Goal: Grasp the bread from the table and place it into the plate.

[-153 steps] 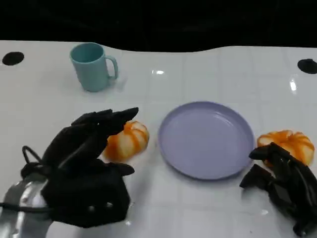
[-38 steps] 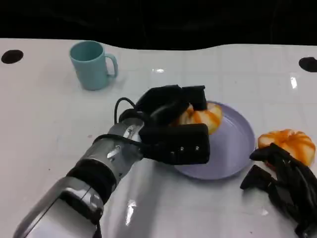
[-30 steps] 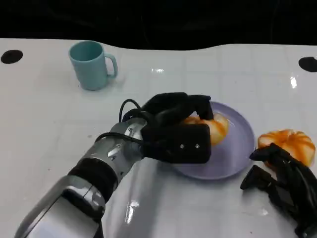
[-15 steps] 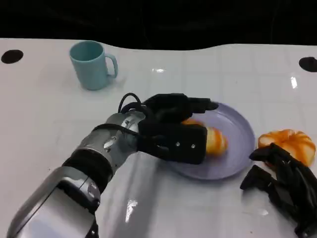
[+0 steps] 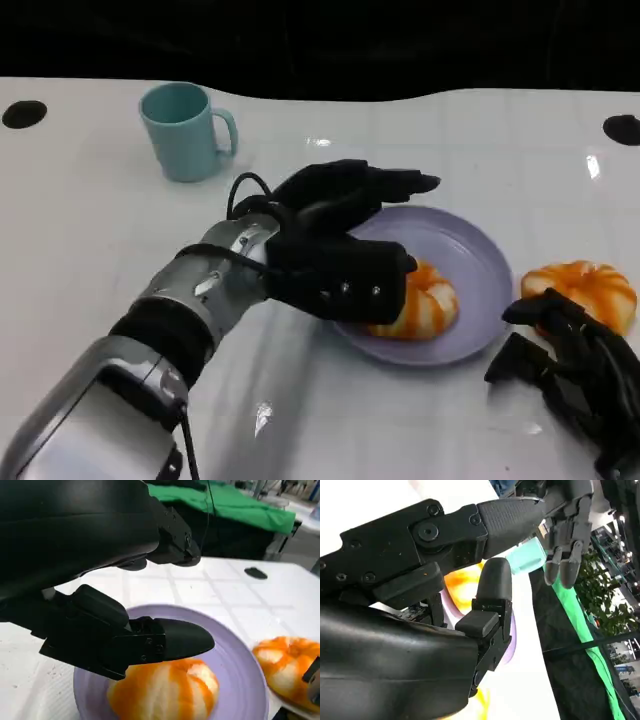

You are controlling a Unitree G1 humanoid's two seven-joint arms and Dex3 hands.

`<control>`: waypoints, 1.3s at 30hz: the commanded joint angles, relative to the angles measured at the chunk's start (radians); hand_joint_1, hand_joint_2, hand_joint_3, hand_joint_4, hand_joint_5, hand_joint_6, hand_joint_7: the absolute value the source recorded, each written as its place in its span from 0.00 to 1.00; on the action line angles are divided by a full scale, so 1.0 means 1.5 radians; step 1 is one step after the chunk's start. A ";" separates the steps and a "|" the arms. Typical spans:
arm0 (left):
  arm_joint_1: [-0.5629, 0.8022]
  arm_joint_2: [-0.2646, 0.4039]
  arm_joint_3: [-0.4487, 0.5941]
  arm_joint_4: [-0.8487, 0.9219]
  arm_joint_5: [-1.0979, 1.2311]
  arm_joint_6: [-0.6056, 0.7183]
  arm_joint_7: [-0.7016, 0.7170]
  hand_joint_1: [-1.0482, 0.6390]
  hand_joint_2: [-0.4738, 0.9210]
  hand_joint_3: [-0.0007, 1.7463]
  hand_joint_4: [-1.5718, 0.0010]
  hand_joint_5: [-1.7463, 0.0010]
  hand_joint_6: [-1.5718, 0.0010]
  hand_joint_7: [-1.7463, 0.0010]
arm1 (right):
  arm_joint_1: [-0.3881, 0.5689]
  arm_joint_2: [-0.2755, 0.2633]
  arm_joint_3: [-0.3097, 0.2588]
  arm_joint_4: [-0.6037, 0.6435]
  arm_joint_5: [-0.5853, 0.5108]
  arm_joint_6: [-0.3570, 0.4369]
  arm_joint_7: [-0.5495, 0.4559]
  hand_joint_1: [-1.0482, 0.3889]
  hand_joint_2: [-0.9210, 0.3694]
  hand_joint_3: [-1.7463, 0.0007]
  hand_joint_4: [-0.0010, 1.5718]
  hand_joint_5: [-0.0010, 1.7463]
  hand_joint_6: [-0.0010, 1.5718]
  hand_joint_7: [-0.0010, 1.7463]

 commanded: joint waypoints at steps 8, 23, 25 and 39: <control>0.115 0.021 0.154 -0.095 -0.239 -0.071 -0.138 0.17 1.00 0.28 0.98 0.60 0.79 0.97 | 0.009 -0.012 -0.005 0.011 -0.003 -0.001 -0.009 0.36 0.00 0.88 0.40 0.91 0.38 0.73; 0.379 -0.051 0.335 -0.436 -0.687 0.225 -0.345 0.26 1.00 0.21 0.66 0.56 0.59 0.92 | 0.014 -0.008 -0.002 -0.004 0.001 0.008 -0.012 0.36 0.00 0.89 0.39 0.91 0.37 0.72; 0.419 -0.054 0.356 -0.478 -0.747 0.291 -0.361 0.28 1.00 0.22 0.64 0.46 0.54 0.90 | 0.016 -0.008 -0.001 -0.007 0.000 0.012 -0.014 0.35 0.00 0.89 0.40 0.91 0.37 0.72; 0.550 -0.061 0.421 -0.571 -0.861 0.458 -0.398 0.28 1.00 0.26 0.57 0.12 0.58 0.46 | 0.018 -0.008 -0.003 -0.007 0.000 0.004 -0.011 0.36 0.00 0.88 0.41 0.89 0.39 0.70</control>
